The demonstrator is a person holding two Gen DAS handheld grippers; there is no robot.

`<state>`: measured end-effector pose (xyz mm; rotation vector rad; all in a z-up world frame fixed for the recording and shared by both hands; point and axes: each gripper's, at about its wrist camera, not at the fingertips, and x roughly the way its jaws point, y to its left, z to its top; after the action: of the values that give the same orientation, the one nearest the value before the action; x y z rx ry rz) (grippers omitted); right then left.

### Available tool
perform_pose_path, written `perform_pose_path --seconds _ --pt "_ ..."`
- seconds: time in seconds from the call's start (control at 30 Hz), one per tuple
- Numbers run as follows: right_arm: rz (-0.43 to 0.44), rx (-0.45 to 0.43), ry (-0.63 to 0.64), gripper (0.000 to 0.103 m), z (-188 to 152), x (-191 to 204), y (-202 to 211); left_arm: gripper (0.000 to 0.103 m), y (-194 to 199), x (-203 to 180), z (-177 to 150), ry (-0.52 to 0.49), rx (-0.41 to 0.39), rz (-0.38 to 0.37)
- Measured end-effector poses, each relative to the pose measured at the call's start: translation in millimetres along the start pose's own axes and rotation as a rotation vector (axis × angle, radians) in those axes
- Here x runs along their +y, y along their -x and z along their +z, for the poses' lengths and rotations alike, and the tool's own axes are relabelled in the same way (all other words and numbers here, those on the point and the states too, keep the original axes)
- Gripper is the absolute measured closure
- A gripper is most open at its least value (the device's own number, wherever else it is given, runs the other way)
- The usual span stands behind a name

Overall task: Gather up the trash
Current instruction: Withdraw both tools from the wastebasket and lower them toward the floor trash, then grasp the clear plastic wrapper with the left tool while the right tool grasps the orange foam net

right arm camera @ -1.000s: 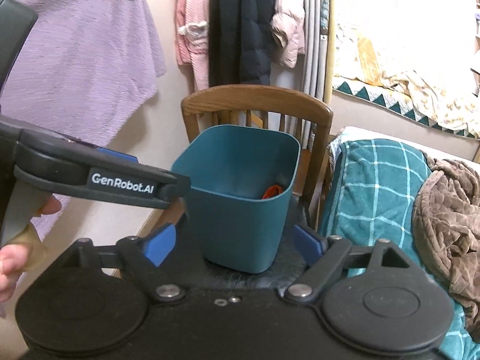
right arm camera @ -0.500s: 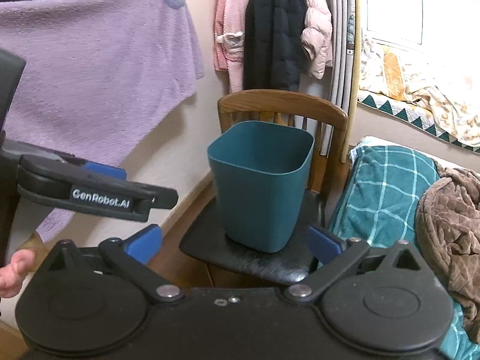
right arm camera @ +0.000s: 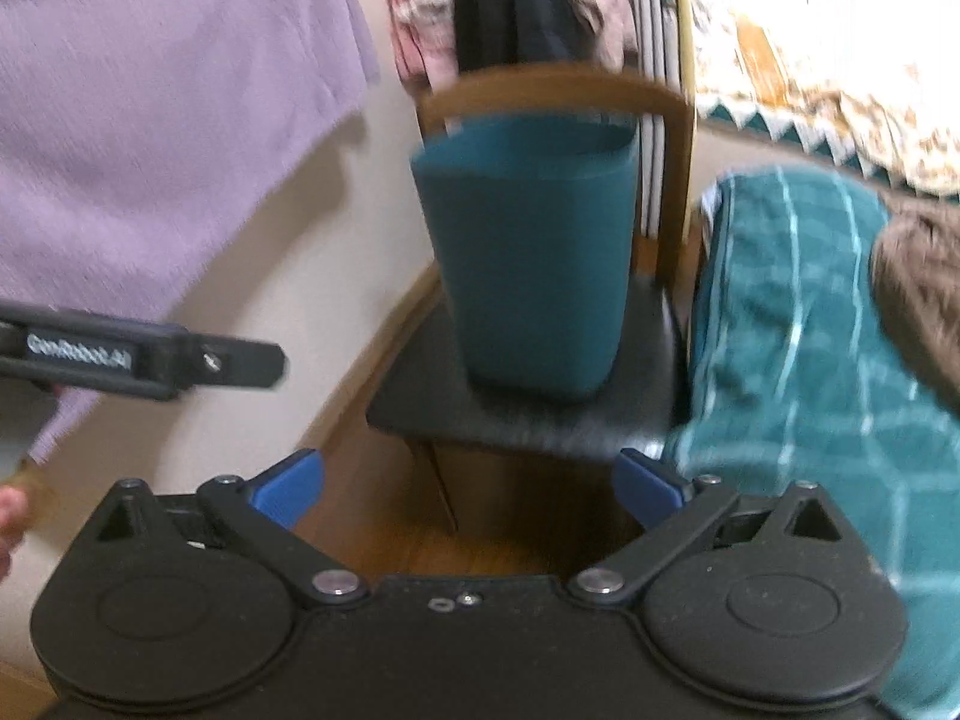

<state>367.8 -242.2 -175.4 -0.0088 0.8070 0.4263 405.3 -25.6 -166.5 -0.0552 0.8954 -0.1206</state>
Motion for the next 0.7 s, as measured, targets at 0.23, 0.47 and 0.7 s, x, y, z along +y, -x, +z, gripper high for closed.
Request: perform_pose_path --seconds 0.23,0.47,0.7 --pt "-0.059 0.09 -0.013 0.0 -97.6 -1.0 -98.1 0.003 -104.2 56.4 -82.6 0.066 0.114 -0.046" --pt "-0.102 0.229 -0.071 0.0 -221.9 -26.7 -199.9 0.003 -224.7 82.8 -181.3 0.097 0.226 0.057" --pt "-0.117 0.384 -0.135 0.004 -343.2 -47.6 -293.3 0.003 -349.4 110.0 -285.4 0.177 0.398 0.113"
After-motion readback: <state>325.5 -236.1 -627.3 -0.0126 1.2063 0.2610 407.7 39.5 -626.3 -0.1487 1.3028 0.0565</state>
